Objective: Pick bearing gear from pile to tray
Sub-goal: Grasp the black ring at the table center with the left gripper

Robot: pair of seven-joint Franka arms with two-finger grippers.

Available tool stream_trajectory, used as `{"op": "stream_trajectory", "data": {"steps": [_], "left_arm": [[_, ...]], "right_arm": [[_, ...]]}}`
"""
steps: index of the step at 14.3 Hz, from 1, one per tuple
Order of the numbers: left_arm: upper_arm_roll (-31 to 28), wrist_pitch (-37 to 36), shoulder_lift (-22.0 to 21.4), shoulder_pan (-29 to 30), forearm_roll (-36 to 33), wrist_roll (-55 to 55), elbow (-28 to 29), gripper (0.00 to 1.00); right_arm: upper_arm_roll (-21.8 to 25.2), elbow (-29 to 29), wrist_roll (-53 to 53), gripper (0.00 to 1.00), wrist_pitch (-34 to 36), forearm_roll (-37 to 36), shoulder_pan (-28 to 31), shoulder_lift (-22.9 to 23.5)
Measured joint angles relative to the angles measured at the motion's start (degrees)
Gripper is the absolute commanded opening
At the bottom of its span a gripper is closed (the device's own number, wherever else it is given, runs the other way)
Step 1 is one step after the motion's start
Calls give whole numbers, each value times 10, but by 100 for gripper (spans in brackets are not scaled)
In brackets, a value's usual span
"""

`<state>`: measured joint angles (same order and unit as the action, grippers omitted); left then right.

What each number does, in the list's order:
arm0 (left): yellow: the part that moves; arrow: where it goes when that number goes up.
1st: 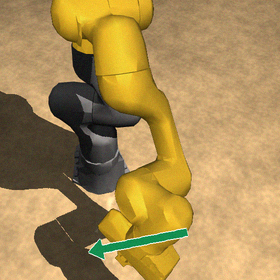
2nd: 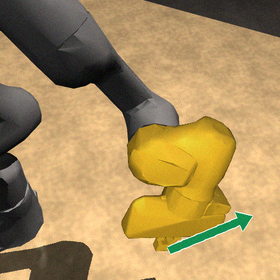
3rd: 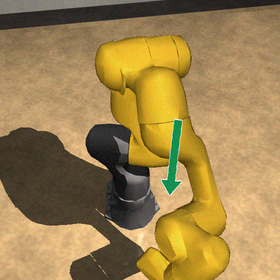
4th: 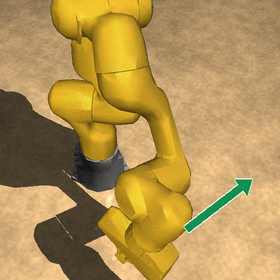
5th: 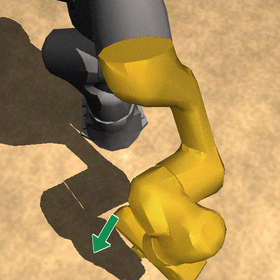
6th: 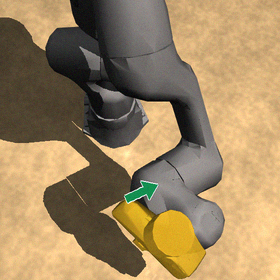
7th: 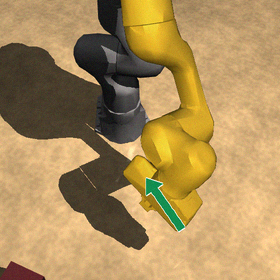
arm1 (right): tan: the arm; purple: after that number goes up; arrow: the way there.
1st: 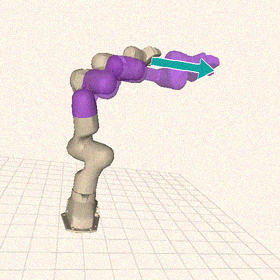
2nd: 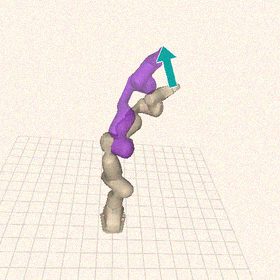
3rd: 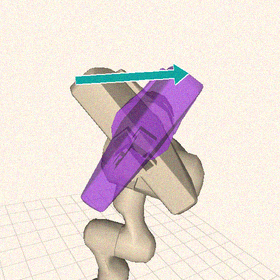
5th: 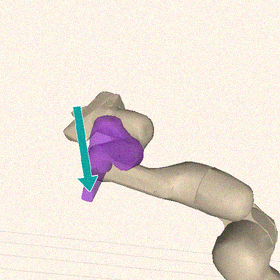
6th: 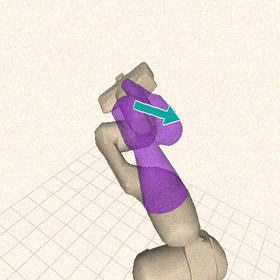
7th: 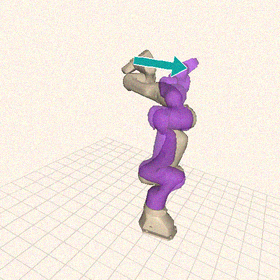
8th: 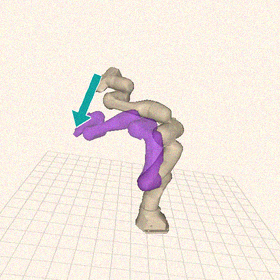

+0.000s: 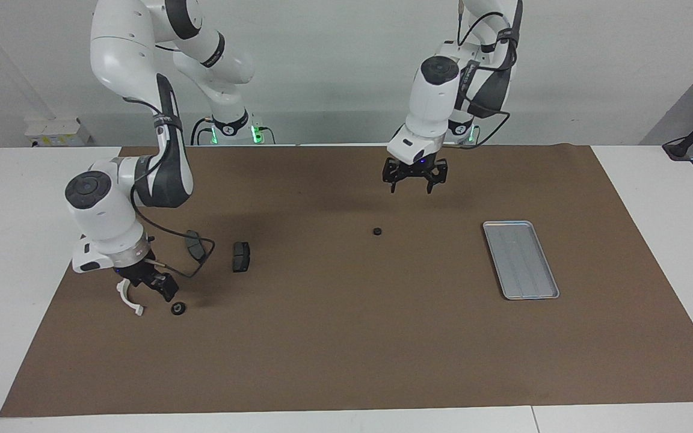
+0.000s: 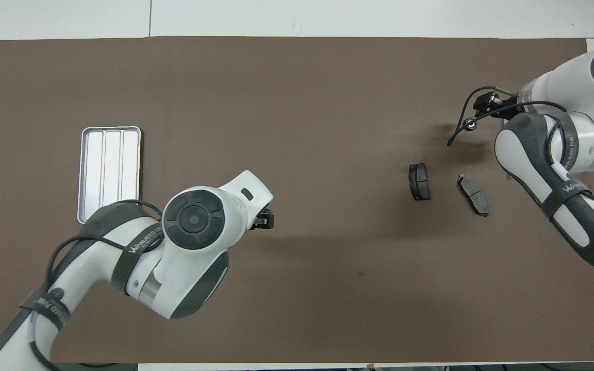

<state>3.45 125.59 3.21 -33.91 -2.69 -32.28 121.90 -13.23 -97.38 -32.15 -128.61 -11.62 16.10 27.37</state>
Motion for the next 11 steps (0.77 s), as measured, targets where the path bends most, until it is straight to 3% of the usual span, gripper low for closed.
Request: {"op": "stream_trajectory", "data": {"steps": [5, 11], "left_arm": [[0, 26, 71, -22, -8, -36, -37, 100], [-4, 87, 121, -24, -9, -41, -55, 100]], "right_arm": [[-3, 0, -39, 98, -4, 7, -8, 23], [-3, 0, -44, 92, -14, 8, -18, 37]]}}
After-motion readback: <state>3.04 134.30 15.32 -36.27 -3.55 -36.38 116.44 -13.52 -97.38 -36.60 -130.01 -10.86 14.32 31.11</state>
